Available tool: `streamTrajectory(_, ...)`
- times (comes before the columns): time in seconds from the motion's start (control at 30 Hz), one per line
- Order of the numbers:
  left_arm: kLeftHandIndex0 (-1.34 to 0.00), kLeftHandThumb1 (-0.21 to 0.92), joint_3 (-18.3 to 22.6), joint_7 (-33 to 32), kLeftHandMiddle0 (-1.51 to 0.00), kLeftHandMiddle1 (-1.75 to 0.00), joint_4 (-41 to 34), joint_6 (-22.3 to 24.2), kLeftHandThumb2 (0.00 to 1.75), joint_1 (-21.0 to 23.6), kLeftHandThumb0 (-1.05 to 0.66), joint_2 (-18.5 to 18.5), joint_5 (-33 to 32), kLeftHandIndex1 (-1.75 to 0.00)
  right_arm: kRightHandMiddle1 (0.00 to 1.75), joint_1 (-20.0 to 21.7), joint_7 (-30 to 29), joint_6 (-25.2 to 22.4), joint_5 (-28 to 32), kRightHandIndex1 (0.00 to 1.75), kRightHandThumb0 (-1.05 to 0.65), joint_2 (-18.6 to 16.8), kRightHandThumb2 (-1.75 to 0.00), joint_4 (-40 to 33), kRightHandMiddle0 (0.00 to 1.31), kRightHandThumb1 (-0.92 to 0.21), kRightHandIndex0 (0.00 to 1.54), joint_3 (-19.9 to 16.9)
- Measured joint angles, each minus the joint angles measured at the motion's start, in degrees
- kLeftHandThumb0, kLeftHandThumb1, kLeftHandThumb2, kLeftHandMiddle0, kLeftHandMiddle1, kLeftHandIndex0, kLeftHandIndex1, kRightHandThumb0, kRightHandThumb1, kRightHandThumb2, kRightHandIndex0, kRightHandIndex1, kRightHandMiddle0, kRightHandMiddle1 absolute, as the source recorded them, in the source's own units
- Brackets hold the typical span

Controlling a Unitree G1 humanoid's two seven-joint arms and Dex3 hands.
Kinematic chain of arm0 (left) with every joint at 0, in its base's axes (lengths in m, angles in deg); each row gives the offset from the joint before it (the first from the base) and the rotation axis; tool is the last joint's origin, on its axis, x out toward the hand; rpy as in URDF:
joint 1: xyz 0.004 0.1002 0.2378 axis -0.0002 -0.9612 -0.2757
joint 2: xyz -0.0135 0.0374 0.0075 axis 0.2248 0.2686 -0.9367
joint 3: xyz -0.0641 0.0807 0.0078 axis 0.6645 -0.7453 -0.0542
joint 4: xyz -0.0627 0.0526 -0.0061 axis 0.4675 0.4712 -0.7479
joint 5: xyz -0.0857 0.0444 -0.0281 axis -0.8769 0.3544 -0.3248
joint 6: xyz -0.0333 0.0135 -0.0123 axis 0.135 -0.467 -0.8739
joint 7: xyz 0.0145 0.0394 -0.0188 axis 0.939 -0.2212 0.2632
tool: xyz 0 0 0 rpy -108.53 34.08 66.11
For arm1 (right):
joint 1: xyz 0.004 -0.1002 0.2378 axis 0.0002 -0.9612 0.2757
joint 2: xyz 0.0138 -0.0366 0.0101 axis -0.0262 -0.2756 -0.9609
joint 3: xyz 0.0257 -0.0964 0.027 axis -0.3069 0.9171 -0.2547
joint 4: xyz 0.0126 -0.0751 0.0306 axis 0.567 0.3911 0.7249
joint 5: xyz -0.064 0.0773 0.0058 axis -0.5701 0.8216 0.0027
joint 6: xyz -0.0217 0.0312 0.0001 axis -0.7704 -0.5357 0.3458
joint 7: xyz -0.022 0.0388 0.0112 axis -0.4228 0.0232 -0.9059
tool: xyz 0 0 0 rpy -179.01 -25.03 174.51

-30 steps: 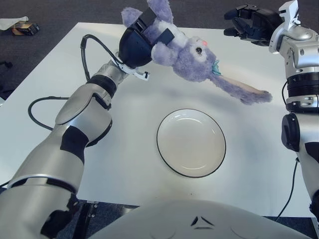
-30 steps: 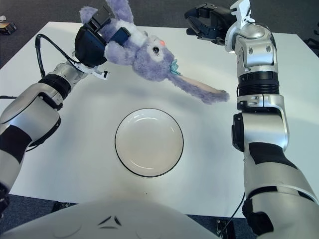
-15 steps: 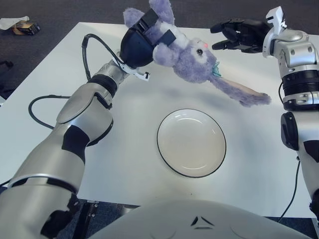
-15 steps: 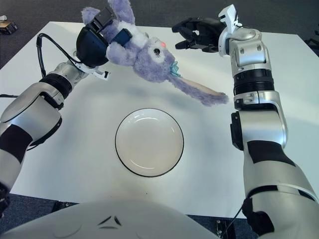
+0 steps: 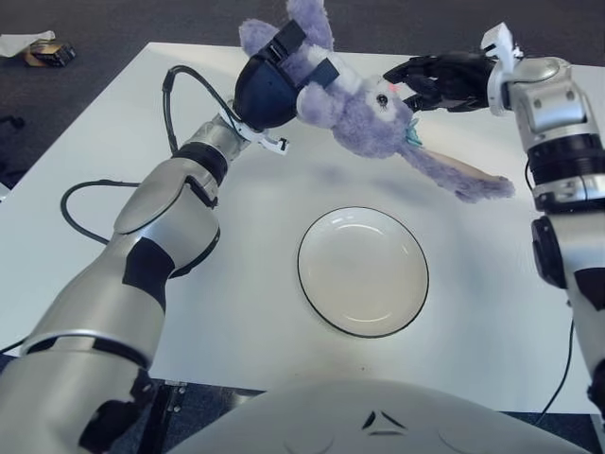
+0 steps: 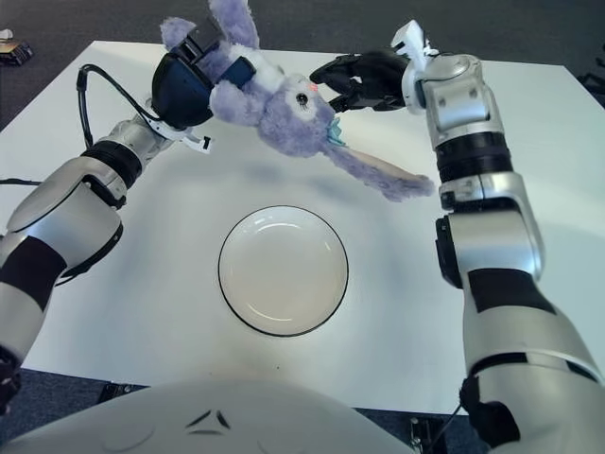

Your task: Put the doll into the plate.

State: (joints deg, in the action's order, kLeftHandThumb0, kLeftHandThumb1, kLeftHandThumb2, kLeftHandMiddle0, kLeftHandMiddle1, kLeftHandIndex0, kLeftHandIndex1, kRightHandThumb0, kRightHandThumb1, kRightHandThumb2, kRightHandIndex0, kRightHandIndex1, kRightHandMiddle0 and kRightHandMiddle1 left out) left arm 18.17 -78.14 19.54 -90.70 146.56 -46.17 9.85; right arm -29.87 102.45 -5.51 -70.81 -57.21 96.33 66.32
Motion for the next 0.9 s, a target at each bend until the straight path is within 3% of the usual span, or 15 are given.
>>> streamTrajectory(0.27, -0.58, 0.36, 0.8, 5.9, -1.38, -1.75, 0.2, 2.3, 1.26, 0.0, -0.47, -1.1, -0.9, -1.75, 0.51, -10.9, -14.3, 12.0, -15.1, 0.64, -1.04, 2.4, -0.64, -18.2, 0.0, -0.92, 0.09, 3.8)
streamTrajectory(0.4, -0.58, 0.36, 1.5, 10.3, -1.38, -1.75, 0.4, 4.6, 1.26, 0.0, -0.47, -1.5, -2.4, -1.75, 0.57, -15.4, -20.6, 16.1, -21.6, 0.64, -1.05, 3.0, -0.65, -23.9, 0.0, -0.92, 0.06, 4.4)
streamTrajectory(0.6, -0.58, 0.37, 1.8, 17.0, -1.36, -1.75, 0.4, 7.3, 1.25, 0.1, -0.47, -2.2, -3.1, -1.75, 0.53, -19.2, -28.9, 20.4, -27.2, 0.55, -1.05, 3.2, -0.66, -26.4, 0.0, -0.92, 0.04, 4.2)
streamTrajectory(0.9, -0.58, 0.36, 0.9, 23.2, -1.35, -1.75, 0.4, 9.9, 1.26, 0.1, -0.47, -3.0, -3.0, -1.75, 0.47, -20.6, -33.2, 23.7, -31.1, 0.38, -1.05, 3.1, -0.67, -26.8, 0.0, -0.92, 0.08, 4.0)
